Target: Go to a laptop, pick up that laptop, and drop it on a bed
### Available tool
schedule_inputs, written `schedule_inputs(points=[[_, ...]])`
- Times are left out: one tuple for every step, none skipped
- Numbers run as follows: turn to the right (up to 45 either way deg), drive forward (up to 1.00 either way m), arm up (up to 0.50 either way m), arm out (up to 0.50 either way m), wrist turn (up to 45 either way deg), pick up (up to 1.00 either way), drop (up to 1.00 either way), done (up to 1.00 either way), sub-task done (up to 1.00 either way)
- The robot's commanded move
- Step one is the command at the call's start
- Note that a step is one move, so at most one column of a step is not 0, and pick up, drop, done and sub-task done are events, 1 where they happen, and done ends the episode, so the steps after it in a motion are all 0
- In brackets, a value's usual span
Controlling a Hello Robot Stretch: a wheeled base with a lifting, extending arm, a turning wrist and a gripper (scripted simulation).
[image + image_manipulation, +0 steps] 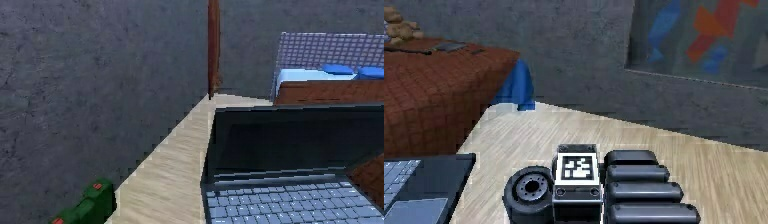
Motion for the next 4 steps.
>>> schedule_inputs(points=[[0.0,1.0,0.0,0.0,0.0,0.0,0.0,0.0,0.0],[3.0,0.0,0.0,0.0,0.0,0.0,0.0,0.0,0.0],[0.0,0.3,0.0,0.0,0.0,0.0,0.0,0.0,0.0],[15.0,0.0,0.0,0.0,0.0,0.0,0.0,0.0,0.0]])
